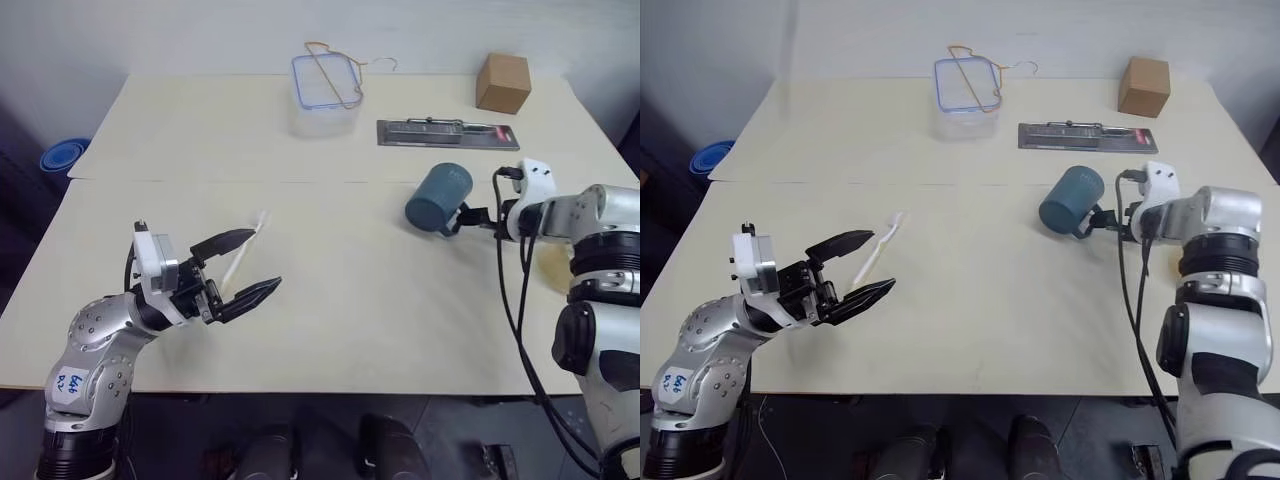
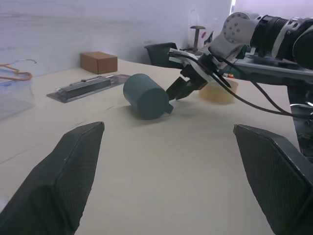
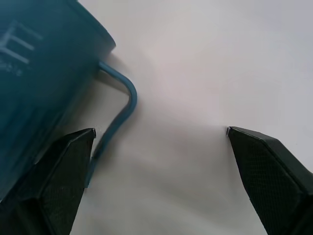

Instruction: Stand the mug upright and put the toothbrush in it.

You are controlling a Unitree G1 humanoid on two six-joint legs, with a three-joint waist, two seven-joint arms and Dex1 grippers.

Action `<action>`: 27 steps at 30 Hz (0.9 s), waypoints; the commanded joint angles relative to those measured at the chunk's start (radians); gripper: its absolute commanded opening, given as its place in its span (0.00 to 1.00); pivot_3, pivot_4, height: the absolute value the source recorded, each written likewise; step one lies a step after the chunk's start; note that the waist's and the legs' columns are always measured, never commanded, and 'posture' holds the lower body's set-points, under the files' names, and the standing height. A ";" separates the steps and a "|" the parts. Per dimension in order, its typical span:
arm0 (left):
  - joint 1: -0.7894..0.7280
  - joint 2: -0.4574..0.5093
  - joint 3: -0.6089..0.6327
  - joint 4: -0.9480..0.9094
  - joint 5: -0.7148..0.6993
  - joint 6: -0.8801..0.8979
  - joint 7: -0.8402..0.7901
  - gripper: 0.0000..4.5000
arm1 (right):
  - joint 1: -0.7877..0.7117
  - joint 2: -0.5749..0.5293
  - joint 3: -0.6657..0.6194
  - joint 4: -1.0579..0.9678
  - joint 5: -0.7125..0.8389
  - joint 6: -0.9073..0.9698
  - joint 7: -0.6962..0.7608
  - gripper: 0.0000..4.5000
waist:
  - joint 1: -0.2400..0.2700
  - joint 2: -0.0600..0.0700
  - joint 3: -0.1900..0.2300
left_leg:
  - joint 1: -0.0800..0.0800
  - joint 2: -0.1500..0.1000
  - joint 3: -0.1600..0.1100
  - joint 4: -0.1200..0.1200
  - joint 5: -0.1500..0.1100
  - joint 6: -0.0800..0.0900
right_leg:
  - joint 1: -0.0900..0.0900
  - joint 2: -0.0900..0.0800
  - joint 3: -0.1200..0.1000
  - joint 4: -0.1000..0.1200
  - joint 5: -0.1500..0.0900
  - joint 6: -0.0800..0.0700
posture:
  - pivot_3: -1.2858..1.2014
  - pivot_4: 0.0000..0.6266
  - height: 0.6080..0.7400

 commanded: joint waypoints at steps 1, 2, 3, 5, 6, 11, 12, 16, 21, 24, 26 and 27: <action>-0.004 -0.004 0.003 -0.031 -0.004 -0.017 0.004 1.00 | -0.048 0.033 0.002 0.089 -0.014 -0.048 -0.004 0.79 | -0.005 -0.001 -0.001 | 0.001 0.001 0.000 0.000 0.000 0.000 | 0.000 0.001 0.001 0.000 0.000 0.000 | 0.52 0.24 1.00; -0.006 -0.005 0.001 -0.030 -0.004 -0.017 0.003 1.00 | -0.058 0.039 0.000 0.111 -0.016 -0.052 -0.002 0.71 | -0.007 -0.001 -0.001 | 0.001 0.001 0.001 0.000 0.000 0.000 | 0.000 0.001 0.001 0.000 0.000 0.000 | 0.52 0.24 1.00; -0.009 -0.004 0.000 -0.027 -0.004 -0.018 0.001 1.00 | -0.073 0.047 -0.006 0.135 -0.013 -0.044 0.002 0.64 | -0.008 -0.001 -0.001 | 0.001 0.001 0.001 0.000 0.000 0.000 | 0.000 0.001 0.001 0.000 0.000 0.000 | 0.52 0.24 1.00; -0.015 0.000 0.000 -0.020 -0.002 -0.020 -0.003 1.00 | -0.094 0.055 0.000 0.169 -0.017 -0.038 0.014 0.48 | -0.014 -0.001 -0.001 | 0.001 0.001 0.001 0.000 0.000 0.000 | 0.000 0.001 0.002 0.000 0.000 0.000 | 0.52 0.24 1.00; -0.017 0.001 0.001 -0.017 -0.002 -0.020 -0.005 1.00 | -0.100 0.057 0.002 0.182 -0.018 -0.038 0.020 0.40 | -0.018 -0.001 -0.001 | 0.001 0.001 0.001 0.000 0.000 0.000 | 0.000 0.001 0.002 0.000 0.000 0.000 | 0.52 0.24 1.00; -0.017 0.009 0.011 -0.005 0.004 -0.027 -0.012 1.00 | -0.109 0.065 -0.003 0.196 -0.007 -0.073 0.071 0.03 | -0.019 -0.001 -0.001 | 0.001 0.001 0.000 0.000 0.000 0.000 | 0.000 0.002 0.002 0.000 0.000 0.000 | 0.52 0.24 1.00; -0.013 0.009 0.018 -0.004 0.007 -0.031 -0.009 1.00 | -0.095 0.073 -0.007 0.156 0.013 -0.130 0.128 0.01 | -0.019 -0.001 -0.001 | 0.001 0.001 0.001 0.000 0.000 0.000 | 0.000 0.002 0.002 0.000 0.000 0.000 | 0.52 0.24 1.00; 0.010 0.011 0.044 0.008 0.019 -0.045 -0.001 1.00 | 0.029 0.117 0.020 -0.088 0.062 -0.405 0.374 0.01 | -0.020 -0.002 -0.001 | 0.001 0.002 0.001 0.000 0.000 0.000 | 0.000 0.002 0.003 0.000 0.000 0.000 | 0.52 0.24 1.00; 0.057 0.013 0.092 0.025 0.037 -0.067 0.017 1.00 | 0.272 0.308 -0.039 -0.410 0.187 -0.784 0.501 0.01 | -0.023 -0.001 -0.001 | 0.001 0.003 0.000 -0.002 -0.001 -0.001 | -0.003 0.004 0.005 0.000 0.000 0.000 | 0.52 0.24 1.00; 0.071 0.012 0.116 0.037 0.042 -0.080 0.032 1.00 | 0.379 0.381 0.029 -0.437 0.125 -1.004 0.529 0.01 | -0.018 -0.002 -0.001 | 0.001 0.003 0.000 0.000 -0.001 -0.002 | -0.002 0.004 0.005 0.001 0.000 0.000 | 0.52 0.24 1.00; 0.082 0.012 0.131 0.036 0.045 -0.083 0.042 1.00 | 0.424 0.416 0.072 -0.412 0.074 -1.128 0.519 0.01 | -0.017 -0.002 -0.001 | 0.001 0.002 0.000 0.001 -0.001 -0.001 | -0.001 0.003 0.005 0.001 0.000 0.000 | 0.52 0.24 1.00; 0.087 0.013 0.139 0.035 0.045 -0.083 0.046 1.00 | 0.440 0.429 0.092 -0.387 0.043 -1.201 0.508 0.01 | -0.017 -0.002 -0.001 | 0.002 0.001 -0.001 0.001 -0.001 -0.001 | -0.001 0.003 0.006 0.001 0.000 0.000 | 0.52 0.24 1.00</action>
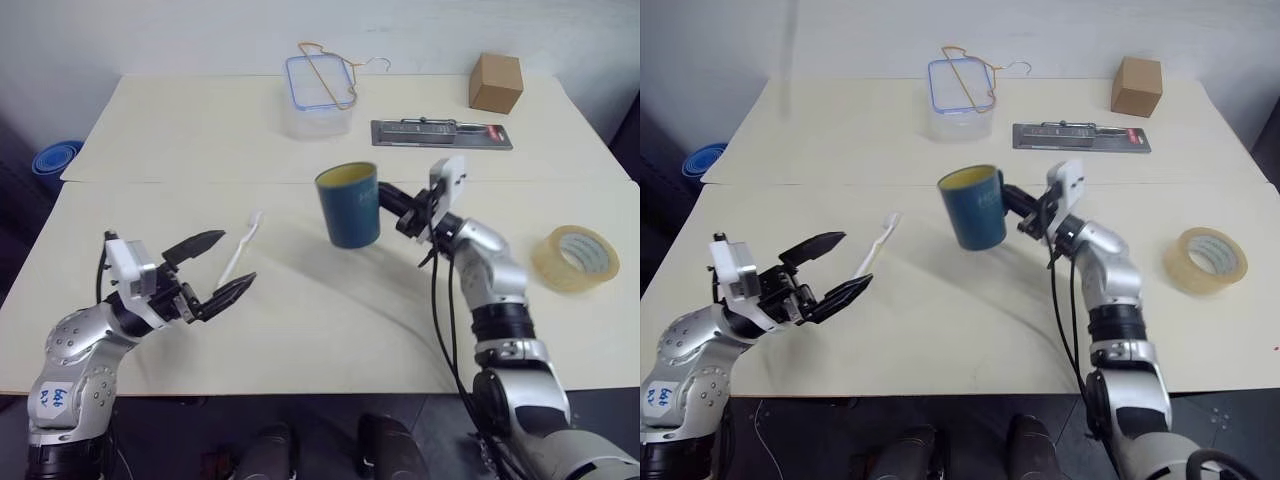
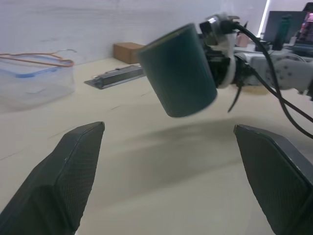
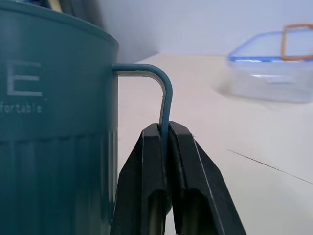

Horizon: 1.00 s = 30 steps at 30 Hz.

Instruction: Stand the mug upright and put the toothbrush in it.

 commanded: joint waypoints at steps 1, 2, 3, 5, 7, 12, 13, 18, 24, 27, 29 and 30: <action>0.011 0.009 0.038 -0.012 0.002 -0.020 0.017 1.00 | 0.042 0.034 0.050 0.033 -0.075 -0.242 -0.005 0.01 | -0.001 0.000 0.000 | 0.000 0.000 0.000 0.000 0.000 0.000 | 0.000 0.000 0.000 0.000 0.000 0.000 | 0.52 0.24 1.00; 0.014 0.011 0.044 -0.012 0.001 -0.019 0.019 1.00 | 0.050 0.042 0.060 0.056 -0.084 -0.285 0.003 0.01 | -0.003 0.000 0.000 | 0.000 0.000 -0.002 0.000 0.000 0.000 | 0.000 0.000 0.001 0.000 0.000 0.000 | 0.52 0.24 1.00; 0.018 0.012 0.050 -0.013 0.001 -0.018 0.022 1.00 | 0.055 0.044 0.072 0.088 -0.104 -0.348 0.004 0.01 | -0.005 0.000 0.000 | 0.001 0.000 -0.004 0.000 0.000 0.000 | 0.000 0.001 0.001 0.000 0.000 0.000 | 0.52 0.24 1.00; 0.024 0.014 0.060 -0.014 0.003 -0.019 0.028 1.00 | 0.058 0.044 0.081 0.147 -0.100 -0.405 0.047 0.01 | -0.007 0.000 0.000 | 0.002 0.001 -0.005 0.000 0.000 0.000 | 0.000 0.001 0.002 0.000 0.000 0.000 | 0.52 0.24 1.00; 0.029 0.015 0.067 -0.014 0.005 -0.020 0.033 1.00 | 0.053 0.033 0.087 0.193 -0.099 -0.444 0.082 0.06 | -0.007 0.000 0.000 | 0.002 0.001 -0.005 -0.001 0.000 0.000 | 0.000 0.001 0.002 0.000 0.000 0.000 | 0.52 0.24 1.00; 0.047 0.019 0.086 -0.018 0.002 -0.018 0.038 1.00 | 0.033 -0.009 0.081 0.233 -0.097 -0.484 0.127 0.38 | -0.006 0.000 0.000 | 0.002 0.001 -0.006 0.000 0.000 0.000 | 0.000 0.001 0.002 0.000 0.000 0.000 | 0.52 0.24 1.00; 0.053 0.021 0.091 -0.017 0.000 -0.016 0.038 1.00 | 0.032 -0.022 0.082 0.228 -0.097 -0.480 0.136 0.45 | -0.005 0.000 0.000 | 0.002 0.001 -0.006 0.000 0.000 0.000 | 0.000 0.001 0.002 0.000 0.000 0.000 | 0.52 0.24 1.00; 0.132 0.051 0.142 -0.034 -0.022 0.028 0.032 1.00 | 0.081 -0.153 0.077 0.119 -0.059 -0.357 0.242 0.81 | -0.004 0.000 0.000 | 0.002 0.001 -0.006 0.000 0.000 0.000 | 0.000 0.001 0.002 0.000 0.000 0.000 | 0.52 0.24 1.00; 0.250 0.076 0.256 0.030 -0.013 0.027 0.012 1.00 | 0.205 -0.304 0.021 -0.043 0.069 -0.213 0.377 0.99 | 0.000 0.000 0.000 | 0.002 0.001 -0.006 0.000 0.000 0.000 | 0.001 0.000 0.002 -0.001 0.000 0.000 | 0.52 0.24 1.00; 0.313 0.107 0.322 0.091 -0.013 0.073 0.013 1.00 | 0.307 -0.392 0.001 -0.152 0.118 -0.148 0.444 0.99 | 0.001 0.000 0.000 | 0.002 0.001 -0.005 0.000 0.000 0.000 | 0.001 0.000 0.002 0.000 0.000 0.000 | 0.52 0.24 1.00; 0.361 0.150 0.378 0.154 0.025 0.131 0.057 1.00 | 0.399 -0.419 -0.070 -0.232 0.206 -0.174 0.506 0.99 | 0.007 -0.001 0.000 | 0.002 0.001 -0.005 0.000 -0.001 0.001 | 0.001 0.000 0.002 -0.001 0.000 0.000 | 0.52 0.24 1.00; 0.381 0.170 0.398 0.176 0.047 0.138 0.065 1.00 | 0.441 -0.417 -0.111 -0.271 0.249 -0.206 0.530 0.99 | 0.012 -0.001 0.000 | 0.002 0.001 -0.005 -0.001 -0.001 0.001 | 0.001 0.000 0.002 -0.001 0.000 0.000 | 0.52 0.24 1.00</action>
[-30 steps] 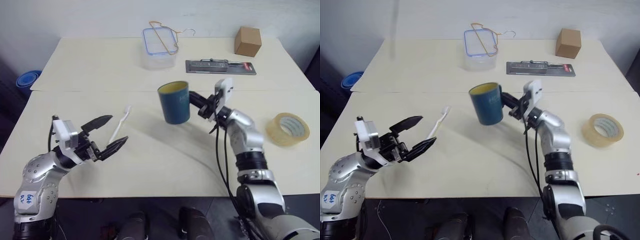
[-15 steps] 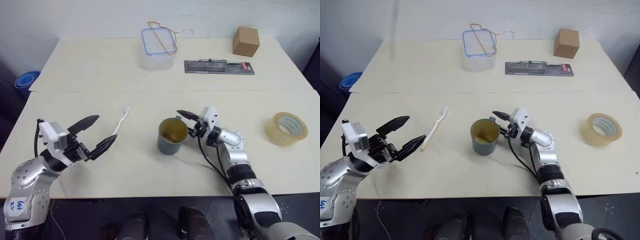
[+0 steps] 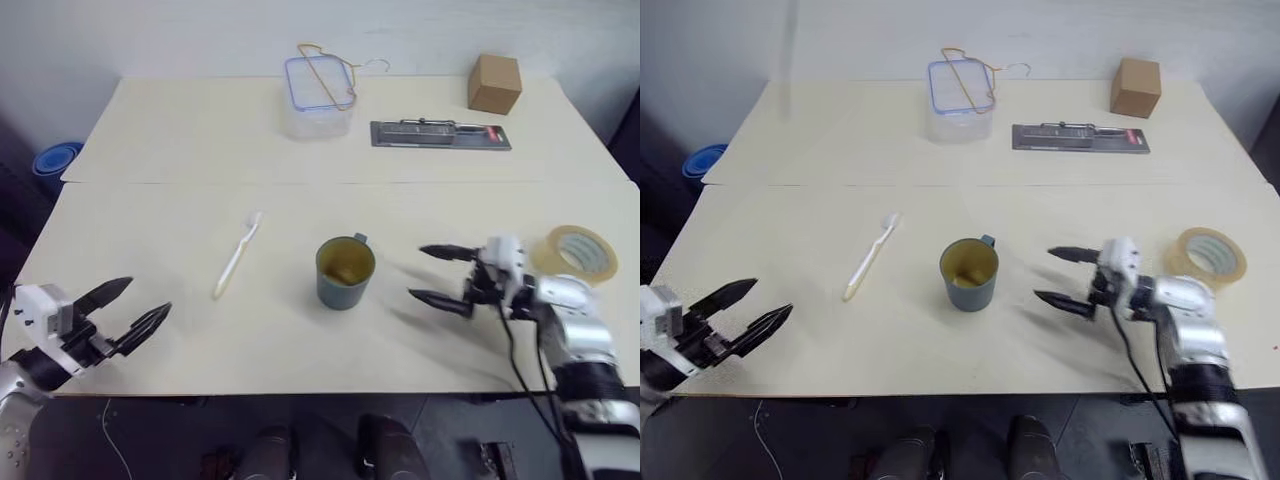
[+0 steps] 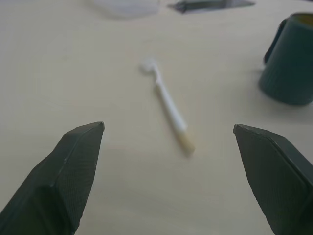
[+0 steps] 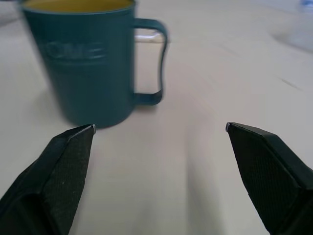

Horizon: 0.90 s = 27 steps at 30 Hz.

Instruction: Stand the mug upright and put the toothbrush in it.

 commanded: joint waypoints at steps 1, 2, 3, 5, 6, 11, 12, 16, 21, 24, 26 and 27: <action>0.063 0.064 0.111 0.072 0.053 0.053 0.039 1.00 | 0.104 -0.011 -0.122 -0.150 0.145 -0.066 0.086 0.99 | 0.008 -0.001 0.000 | 0.000 0.000 0.000 0.000 0.000 0.000 | 0.000 0.001 0.000 0.000 0.000 0.000 | 0.52 0.24 1.00; 0.071 0.084 0.120 0.082 0.073 0.075 0.061 1.00 | 0.133 -0.007 -0.138 -0.193 0.168 -0.063 0.083 0.99 | 0.012 -0.001 0.000 | 0.001 0.000 0.001 0.000 -0.001 0.000 | 0.000 0.001 0.001 -0.001 0.000 0.000 | 0.52 0.24 1.00; 0.076 0.097 0.125 0.089 0.084 0.091 0.075 1.00 | 0.153 -0.005 -0.146 -0.224 0.182 -0.056 0.076 0.99 | 0.015 -0.001 0.000 | 0.001 0.000 0.002 0.000 -0.001 0.000 | 0.000 0.000 0.001 -0.001 0.000 0.000 | 0.52 0.24 1.00; 0.059 0.152 0.110 0.052 0.065 0.220 0.107 1.00 | 0.192 0.016 -0.179 -0.332 0.233 -0.054 0.032 0.99 | 0.018 -0.002 0.000 | 0.003 0.000 0.004 0.000 -0.001 0.001 | 0.001 0.000 0.003 0.000 0.000 0.000 | 0.52 0.24 1.00; 0.041 0.194 0.087 0.018 0.032 0.336 0.125 1.00 | 0.219 0.013 -0.189 -0.390 0.262 -0.032 0.019 0.99 | 0.020 -0.002 0.000 | 0.003 0.001 0.004 0.000 -0.001 0.001 | 0.001 0.000 0.004 0.001 0.000 0.000 | 0.52 0.24 1.00; -0.204 0.275 -0.031 -0.140 -0.182 0.709 0.227 1.00 | 0.266 0.015 -0.222 -0.462 0.252 -0.062 -0.019 0.99 | 0.045 -0.003 0.000 | 0.004 -0.001 0.002 0.000 -0.003 0.002 | 0.001 -0.003 0.011 0.002 0.000 0.000 | 0.52 0.24 1.00; -0.307 0.262 -0.078 -0.140 -0.213 0.777 0.269 1.00 | 0.271 0.009 -0.223 -0.452 0.239 -0.072 -0.014 0.99 | 0.047 -0.004 -0.001 | 0.005 -0.002 0.001 0.001 -0.003 0.002 | 0.002 -0.004 0.012 0.002 0.001 0.000 | 0.52 0.24 1.00; -0.718 0.190 -0.355 -0.076 -0.169 1.007 0.415 1.00 | 0.261 0.000 -0.221 -0.428 0.222 -0.086 -0.019 0.99 | 0.044 -0.005 -0.001 | 0.005 -0.004 0.001 0.001 -0.002 0.002 | 0.002 -0.003 0.010 0.005 0.001 0.000 | 0.52 0.24 1.00; -1.005 0.127 -0.654 0.093 0.034 1.062 0.514 1.00 | 0.260 0.010 -0.199 -0.449 0.213 -0.085 -0.038 0.99 | 0.022 -0.007 -0.001 | 0.010 -0.009 0.009 -0.002 -0.003 0.002 | 0.000 -0.002 0.011 0.009 0.001 0.000 | 0.52 0.24 1.00; -1.091 0.090 -0.770 0.204 0.076 1.061 0.452 1.00 | 0.266 0.021 -0.191 -0.467 0.218 -0.083 -0.053 0.99 | 0.016 -0.007 -0.001 | 0.010 -0.006 0.010 -0.002 -0.003 0.001 | 0.000 0.002 0.012 0.008 0.000 -0.001 | 0.52 0.24 1.00; -1.132 0.071 -0.844 0.271 0.112 1.042 0.410 1.00 | 0.270 0.026 -0.189 -0.470 0.221 -0.085 -0.060 0.99 | 0.020 -0.007 0.000 | 0.010 -0.003 0.010 -0.001 -0.003 0.000 | 0.000 0.003 0.012 0.008 0.000 -0.001 | 0.52 0.24 1.00; -1.144 0.059 -0.866 0.296 0.131 1.030 0.399 0.96 | 0.272 0.030 -0.191 -0.470 0.220 -0.089 -0.063 1.00 | 0.021 -0.007 0.000 | 0.010 -0.002 0.011 0.000 -0.003 0.000 | 0.000 0.003 0.013 0.008 0.000 -0.001 | 0.52 0.24 1.00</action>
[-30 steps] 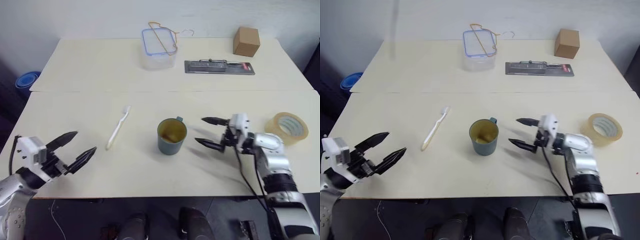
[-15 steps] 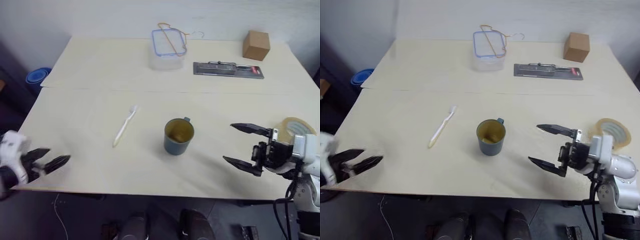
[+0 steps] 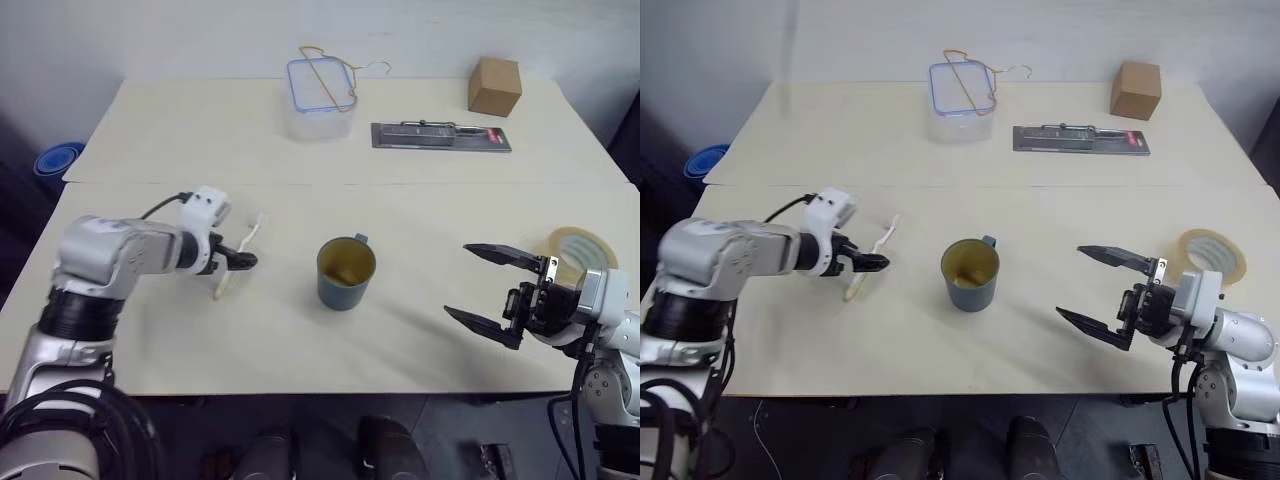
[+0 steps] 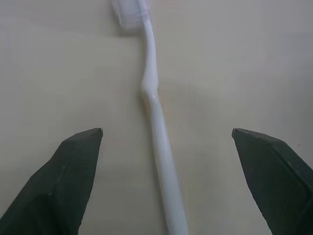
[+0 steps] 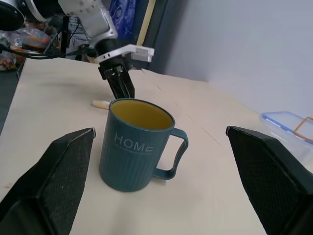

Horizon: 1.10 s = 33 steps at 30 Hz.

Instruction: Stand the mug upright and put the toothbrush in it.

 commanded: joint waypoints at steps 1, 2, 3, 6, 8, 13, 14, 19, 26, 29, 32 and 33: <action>-0.044 -0.016 -0.080 0.071 0.064 -0.033 -0.067 0.91 | 0.010 0.008 -0.013 -0.038 0.015 -0.018 -0.020 1.00 | 0.002 0.000 0.000 | 0.000 0.000 0.000 0.000 0.000 0.000 | 0.000 0.000 0.000 0.000 0.000 0.000 | 0.52 0.24 1.00; -0.053 -0.021 -0.101 0.083 0.078 -0.049 -0.087 0.86 | 0.012 0.011 -0.017 -0.039 0.014 -0.020 -0.027 1.00 | 0.004 0.000 0.000 | 0.000 0.001 0.000 0.000 0.000 0.000 | 0.000 0.000 0.001 0.000 0.000 0.000 | 0.52 0.24 1.00; -0.058 -0.027 -0.114 0.094 0.099 -0.072 -0.096 0.80 | 0.016 0.013 -0.020 -0.039 0.012 -0.023 -0.031 1.00 | 0.008 0.000 0.000 | 0.000 0.001 0.000 0.001 0.000 0.000 | 0.000 0.000 0.001 0.000 0.000 0.000 | 0.52 0.24 1.00; -0.068 -0.040 -0.125 0.125 0.139 -0.107 -0.128 0.60 | 0.028 0.009 -0.025 -0.034 0.012 -0.029 -0.031 1.00 | 0.022 0.000 0.000 | 0.000 0.001 0.001 0.001 0.000 0.000 | 0.001 0.000 0.001 0.000 0.000 0.000 | 0.52 0.24 1.00; -0.073 -0.048 -0.127 0.143 0.164 -0.135 -0.144 0.45 | 0.040 0.005 -0.031 -0.026 0.012 -0.035 -0.027 1.00 | 0.026 0.000 0.000 | 0.000 0.001 0.001 0.002 0.000 0.000 | 0.001 0.000 0.001 0.000 0.000 0.000 | 0.52 0.24 1.00; -0.042 -0.098 -0.038 0.134 0.183 -0.260 -0.167 0.09 | 0.077 -0.006 -0.063 0.013 0.008 -0.068 -0.013 1.00 | 0.027 0.000 0.000 | 0.000 0.000 0.000 0.002 0.000 0.000 | 0.002 -0.001 0.001 0.000 0.000 0.000 | 0.52 0.24 1.00; -0.025 -0.110 -0.006 0.119 0.175 -0.305 -0.180 0.02 | 0.087 -0.009 -0.074 0.025 0.010 -0.078 -0.009 1.00 | 0.026 0.000 0.000 | 0.000 0.000 0.000 0.002 0.000 0.001 | 0.002 -0.001 0.001 0.000 0.000 0.000 | 0.52 0.24 1.00; -0.007 -0.253 0.268 0.075 0.027 -0.441 -0.208 0.01 | 0.162 -0.007 -0.150 0.064 0.029 -0.123 0.012 1.00 | 0.024 -0.002 0.001 | -0.001 0.001 0.000 0.002 0.000 0.001 | 0.001 -0.001 0.000 0.000 0.000 0.000 | 0.52 0.24 1.00; 0.018 -0.513 0.354 -0.086 -0.251 -0.715 -0.546 0.01 | 0.322 0.020 -0.264 0.078 0.092 -0.167 0.076 1.00 | 0.027 -0.002 0.001 | 0.000 0.001 0.000 0.002 0.000 0.001 | 0.002 -0.002 -0.001 -0.001 0.000 0.000 | 0.52 0.24 1.00; 0.023 -0.546 0.310 -0.067 -0.232 -0.766 -0.598 0.01 | 0.360 0.028 -0.270 0.077 0.102 -0.186 0.105 1.00 | 0.023 -0.002 0.001 | 0.003 0.000 0.004 0.002 0.000 0.001 | 0.008 0.000 -0.002 -0.006 0.000 0.001 | 0.52 0.24 1.00; 0.040 -0.579 0.227 0.015 -0.139 -0.888 -0.661 0.01 | 0.385 0.039 -0.269 0.075 0.105 -0.206 0.123 1.00 | 0.020 -0.002 0.000 | 0.006 0.001 0.003 0.001 0.000 0.001 | 0.011 0.003 0.000 -0.008 0.001 0.001 | 0.52 0.24 1.00; 0.044 -0.585 0.210 0.039 -0.117 -0.922 -0.678 0.01 | 0.389 0.040 -0.268 0.073 0.105 -0.209 0.124 1.00 | 0.021 -0.001 0.000 | 0.008 0.001 0.003 0.001 0.000 0.000 | 0.012 0.004 0.000 -0.009 0.001 0.001 | 0.52 0.24 1.00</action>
